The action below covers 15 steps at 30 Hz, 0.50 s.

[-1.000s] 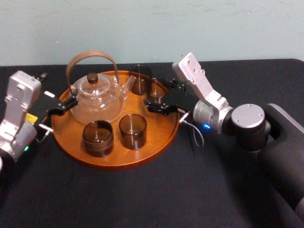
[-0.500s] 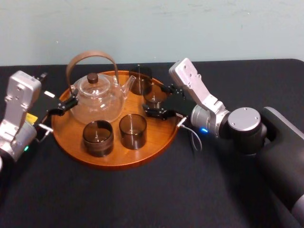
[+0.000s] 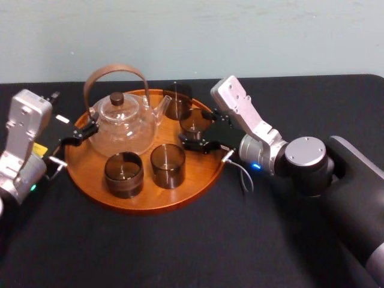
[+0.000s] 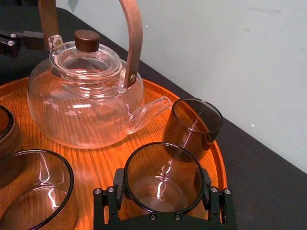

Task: Pick up the glass from the table and place it on the tray.

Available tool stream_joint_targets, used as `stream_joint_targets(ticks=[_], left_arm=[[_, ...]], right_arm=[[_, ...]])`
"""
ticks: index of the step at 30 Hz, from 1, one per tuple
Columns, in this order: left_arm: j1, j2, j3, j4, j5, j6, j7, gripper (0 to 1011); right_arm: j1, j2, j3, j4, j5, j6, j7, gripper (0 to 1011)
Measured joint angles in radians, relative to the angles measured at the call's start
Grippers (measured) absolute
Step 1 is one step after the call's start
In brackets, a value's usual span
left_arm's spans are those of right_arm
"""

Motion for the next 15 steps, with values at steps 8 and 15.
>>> stream_joint_targets(ticks=[8, 15], left_arm=[[0.000, 0.000, 0.000, 0.000, 0.000, 0.000, 0.000, 1009], [0.000, 0.000, 0.000, 0.000, 0.000, 0.000, 0.000, 1009]], right_arm=[[0.000, -0.001, -0.001, 0.000, -0.004, 0.002, -0.002, 931], [0.000, 0.000, -0.001, 0.000, -0.003, 0.002, -0.002, 1002]])
